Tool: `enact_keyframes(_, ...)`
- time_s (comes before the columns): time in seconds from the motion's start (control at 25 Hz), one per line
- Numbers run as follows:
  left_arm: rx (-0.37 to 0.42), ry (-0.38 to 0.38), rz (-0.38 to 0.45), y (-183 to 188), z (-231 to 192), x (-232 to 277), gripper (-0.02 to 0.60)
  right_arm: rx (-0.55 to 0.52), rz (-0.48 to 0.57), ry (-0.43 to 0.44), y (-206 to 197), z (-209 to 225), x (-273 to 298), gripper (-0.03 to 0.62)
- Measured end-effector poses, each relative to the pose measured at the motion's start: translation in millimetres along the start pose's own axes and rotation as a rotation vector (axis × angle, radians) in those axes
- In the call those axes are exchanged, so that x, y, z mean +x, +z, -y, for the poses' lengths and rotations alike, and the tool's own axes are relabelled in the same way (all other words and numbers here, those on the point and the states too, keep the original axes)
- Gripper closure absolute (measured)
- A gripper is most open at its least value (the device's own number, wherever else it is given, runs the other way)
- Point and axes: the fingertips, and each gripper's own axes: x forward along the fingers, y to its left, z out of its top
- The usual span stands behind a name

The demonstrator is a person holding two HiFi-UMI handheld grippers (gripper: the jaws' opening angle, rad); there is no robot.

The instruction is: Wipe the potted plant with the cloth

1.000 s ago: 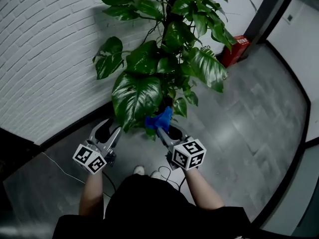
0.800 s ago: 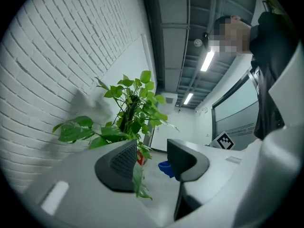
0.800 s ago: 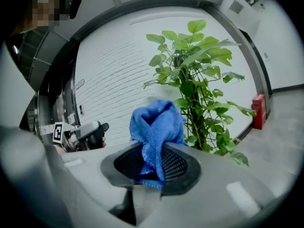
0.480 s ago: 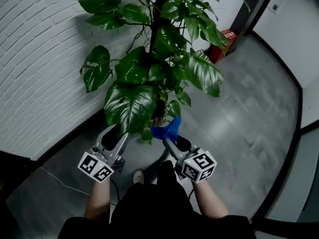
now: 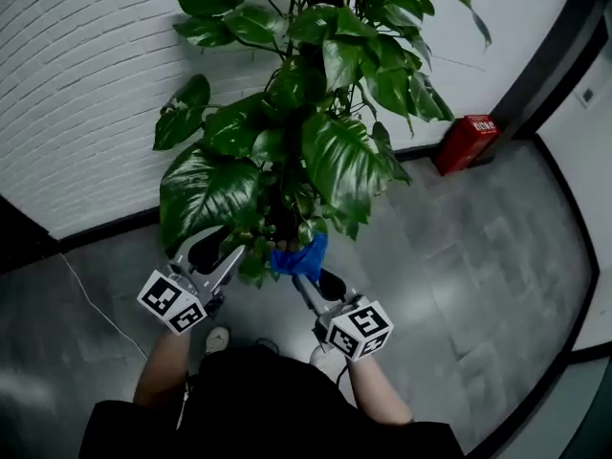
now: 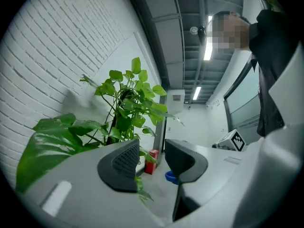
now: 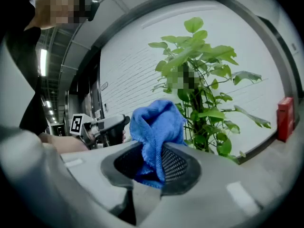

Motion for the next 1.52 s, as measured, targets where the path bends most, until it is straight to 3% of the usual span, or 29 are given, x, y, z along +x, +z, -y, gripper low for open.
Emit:
enact_keyframes(0.12,0.007,0.11,0.017,-6.3,39.2,40.9,0.424,0.002,-0.011,0.059,12.2,49.4,-48.3,0.49)
enact_keyframes(0.28,0.019,0.173,0.009,-20.1,79.1,72.5,0.425,-0.085,-0.018,0.063,41.3,93.5,-92.5,0.49)
enact_keyframes(0.48,-0.017,0.266,-0.023,-34.9,68.0,90.3,0.446,-0.275,0.084,0.045,118.4,106.7,-123.3,0.49)
enact_keyframes(0.68,0.008,0.245,-0.028,-16.1,44.7,133.1,0.451,-0.392,0.26,0.054,220.9,89.9,-127.8,0.49)
enact_keyframes(0.92,-0.005,0.155,-0.013,13.7,16.8,168.7,0.451,-0.47,0.262,0.092,290.4,39.0,-54.0,0.49)
enact_keyframes(1.08,-0.009,0.105,0.007,33.3,6.6,186.1,0.451,-0.498,0.138,0.077,295.4,28.9,10.9,0.49)
enact_keyframes(1.2,0.027,0.108,0.009,40.0,4.0,192.7,0.451,-0.581,0.05,0.006,285.6,30.2,44.1,0.49)
enact_keyframes(1.44,0.221,0.061,0.001,54.7,21.4,197.2,0.451,-0.574,-0.076,-0.061,261.3,41.9,76.2,0.49)
enact_keyframes(1.52,0.247,0.038,0.005,56.4,26.2,197.1,0.451,-0.57,-0.096,-0.075,254.1,44.3,78.0,0.49)
